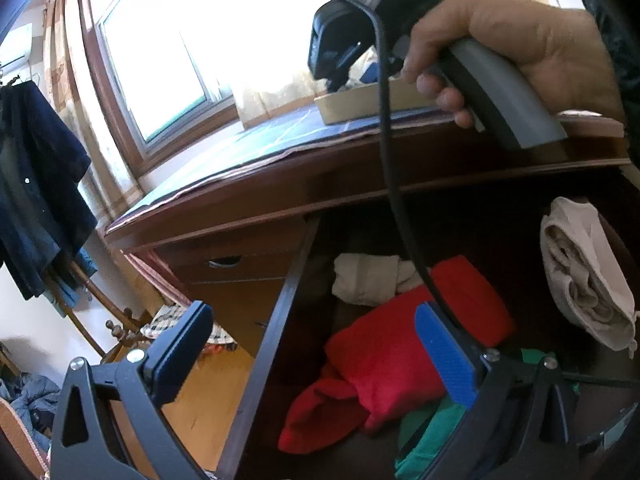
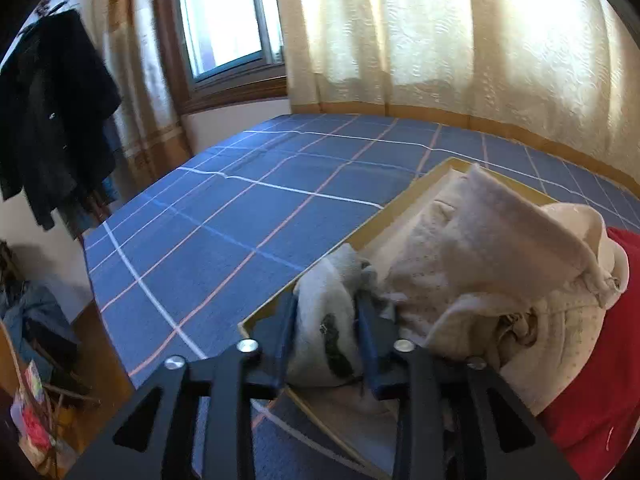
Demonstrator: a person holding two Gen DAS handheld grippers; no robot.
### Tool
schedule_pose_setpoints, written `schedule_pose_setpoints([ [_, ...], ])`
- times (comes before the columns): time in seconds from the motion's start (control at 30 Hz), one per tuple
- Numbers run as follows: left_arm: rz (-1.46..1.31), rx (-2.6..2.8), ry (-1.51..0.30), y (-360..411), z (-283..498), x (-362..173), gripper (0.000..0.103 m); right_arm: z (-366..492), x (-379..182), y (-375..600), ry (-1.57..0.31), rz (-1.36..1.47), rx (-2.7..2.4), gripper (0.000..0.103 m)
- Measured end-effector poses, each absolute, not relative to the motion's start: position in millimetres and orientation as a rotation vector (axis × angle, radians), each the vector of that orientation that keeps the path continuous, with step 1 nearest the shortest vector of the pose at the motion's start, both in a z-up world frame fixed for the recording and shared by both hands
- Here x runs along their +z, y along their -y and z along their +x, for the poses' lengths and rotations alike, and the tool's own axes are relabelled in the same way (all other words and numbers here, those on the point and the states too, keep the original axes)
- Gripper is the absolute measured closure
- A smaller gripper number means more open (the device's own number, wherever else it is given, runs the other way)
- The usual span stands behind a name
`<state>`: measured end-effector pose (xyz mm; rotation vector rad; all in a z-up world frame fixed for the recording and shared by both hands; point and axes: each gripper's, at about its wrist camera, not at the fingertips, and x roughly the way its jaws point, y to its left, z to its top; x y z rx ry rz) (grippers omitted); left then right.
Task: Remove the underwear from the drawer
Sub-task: 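Lift the white sock into the beige tray and open the right gripper, then move the right gripper back down into the drawer toward the beige underwear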
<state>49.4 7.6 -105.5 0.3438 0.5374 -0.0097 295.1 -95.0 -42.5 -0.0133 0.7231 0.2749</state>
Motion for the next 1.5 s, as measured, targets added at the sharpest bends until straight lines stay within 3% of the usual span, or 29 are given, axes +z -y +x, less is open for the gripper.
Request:
schedule_pose_setpoints([
  [0.17,0.331,-0.025,-0.537,-10,50,-105,0.0,278,-32,104,-0.709,0.058,0.329,0.047],
  [0.63,0.311,-0.045,-0.571,-11,56,-105,0.0,177,-10,176,-0.576,0.219,0.36,0.046],
  [1.13,0.307,-0.043,-0.577,-11,58,-107,0.0,70,-37,221,-0.536,0.312,0.261,0.046],
  [1.33,0.318,-0.048,-0.562,-10,55,-107,0.0,35,-50,225,-0.451,0.148,0.04,0.046],
  [1.5,0.315,-0.056,-0.578,-11,53,-107,0.0,11,-58,243,-0.498,0.33,0.097,0.046],
])
